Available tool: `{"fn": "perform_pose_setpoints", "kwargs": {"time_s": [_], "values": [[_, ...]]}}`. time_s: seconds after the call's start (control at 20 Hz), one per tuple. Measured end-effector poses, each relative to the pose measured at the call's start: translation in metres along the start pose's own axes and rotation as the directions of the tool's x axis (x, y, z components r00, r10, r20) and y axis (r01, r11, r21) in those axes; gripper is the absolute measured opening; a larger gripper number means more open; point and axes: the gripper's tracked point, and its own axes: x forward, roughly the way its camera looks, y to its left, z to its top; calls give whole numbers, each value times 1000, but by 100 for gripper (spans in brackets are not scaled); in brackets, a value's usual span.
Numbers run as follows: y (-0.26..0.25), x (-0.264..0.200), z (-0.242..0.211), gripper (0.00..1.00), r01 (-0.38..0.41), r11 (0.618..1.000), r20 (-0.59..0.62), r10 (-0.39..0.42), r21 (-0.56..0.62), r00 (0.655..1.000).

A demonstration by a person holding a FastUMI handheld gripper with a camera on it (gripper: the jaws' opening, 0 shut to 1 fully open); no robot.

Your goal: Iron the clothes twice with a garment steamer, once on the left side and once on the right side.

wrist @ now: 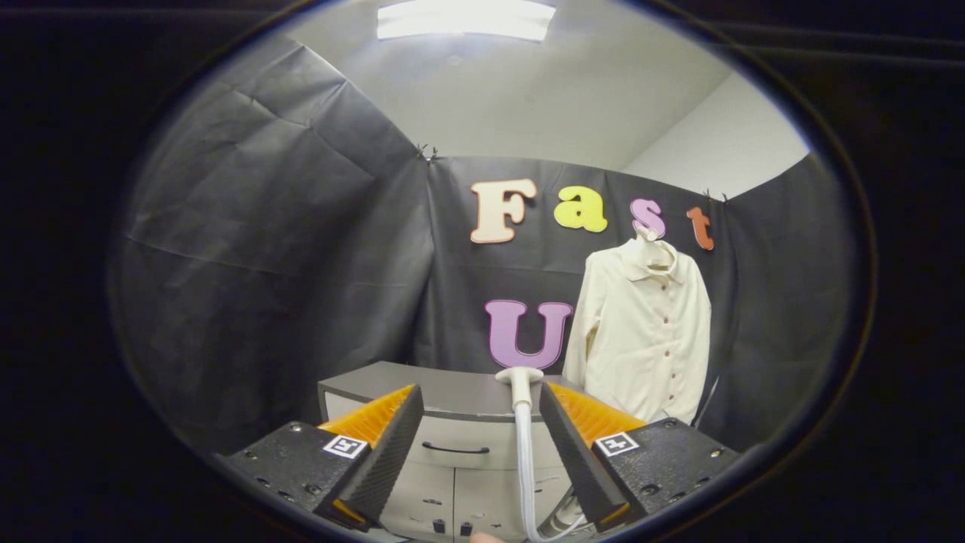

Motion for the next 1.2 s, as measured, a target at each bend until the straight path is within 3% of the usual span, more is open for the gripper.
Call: {"fn": "perform_pose_setpoints", "kwargs": {"time_s": [0.35,1.2], "values": [[-11,32,-8,94,12,1000,-3,-12,2,1000],[-56,166,-48,94,36,996,-132,-25,82,991]]}}
